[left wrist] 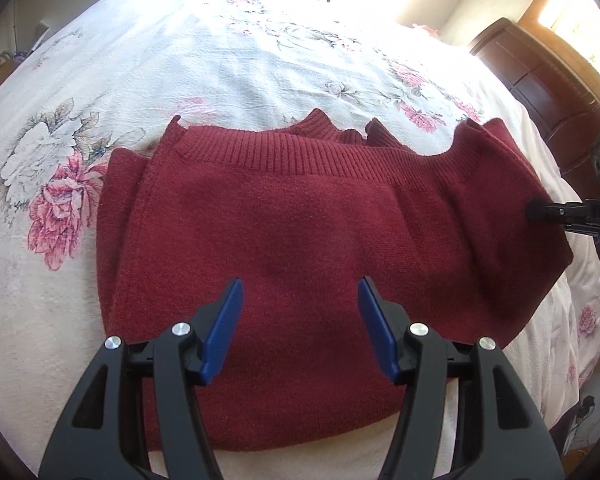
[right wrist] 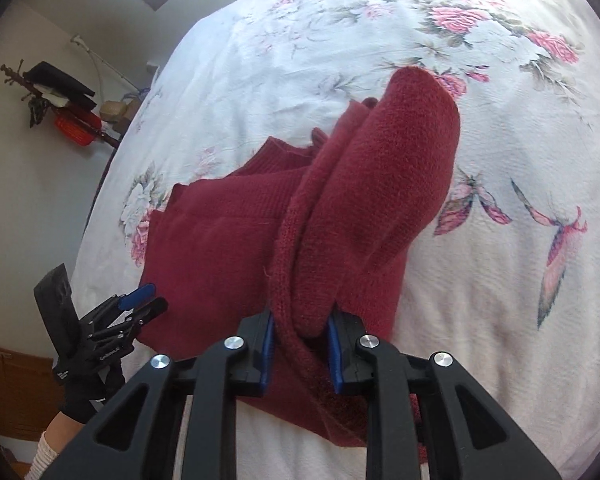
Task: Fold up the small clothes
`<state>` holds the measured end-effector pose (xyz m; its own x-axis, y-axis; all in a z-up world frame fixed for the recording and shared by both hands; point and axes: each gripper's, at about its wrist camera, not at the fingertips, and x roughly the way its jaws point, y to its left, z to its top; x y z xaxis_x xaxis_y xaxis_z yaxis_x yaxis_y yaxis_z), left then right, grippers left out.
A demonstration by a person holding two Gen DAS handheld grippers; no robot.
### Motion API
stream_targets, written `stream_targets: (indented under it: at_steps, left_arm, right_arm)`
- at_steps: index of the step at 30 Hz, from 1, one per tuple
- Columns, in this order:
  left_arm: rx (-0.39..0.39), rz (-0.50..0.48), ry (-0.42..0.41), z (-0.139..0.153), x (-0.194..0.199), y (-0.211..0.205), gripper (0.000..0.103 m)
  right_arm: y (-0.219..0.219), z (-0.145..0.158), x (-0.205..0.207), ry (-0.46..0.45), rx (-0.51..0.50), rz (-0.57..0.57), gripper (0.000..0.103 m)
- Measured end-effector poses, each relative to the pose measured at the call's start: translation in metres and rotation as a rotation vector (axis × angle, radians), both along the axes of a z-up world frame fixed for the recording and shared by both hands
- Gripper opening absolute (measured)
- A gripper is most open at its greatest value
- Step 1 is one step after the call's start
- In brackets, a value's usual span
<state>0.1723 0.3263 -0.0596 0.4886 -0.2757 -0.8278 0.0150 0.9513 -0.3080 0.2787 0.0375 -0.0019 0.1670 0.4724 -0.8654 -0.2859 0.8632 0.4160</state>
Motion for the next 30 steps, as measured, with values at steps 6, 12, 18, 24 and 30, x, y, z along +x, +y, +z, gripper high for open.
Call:
stream_targets:
  at_steps: [6,12,18,24,30]
  left_arm:
    - [-0.034,0.021,0.003,-0.002,-0.004,0.014,0.058]
    - [-0.072,0.046,0.011,-0.004,-0.004,0.025,0.058]
    - [-0.085,0.053,0.018,-0.006,-0.006,0.027,0.058]
    - [-0.152,0.059,0.036,-0.006,-0.002,0.023,0.058]
    - [-0.258,0.051,0.063,-0.005,0.013,0.006,0.058]
  right_arm:
    - [0.063,-0.015,-0.012,0.007,-0.048,0.108,0.022]
    - [0.096,-0.045,-0.02,0.035,-0.093,0.146,0.022]
    - [0.105,-0.072,-0.029,0.043,-0.118,0.161,0.023]
    - [0.102,-0.068,-0.027,0.058,-0.084,0.169,0.037]
    - [0.067,-0.028,-0.028,0.081,0.133,0.116,0.046]
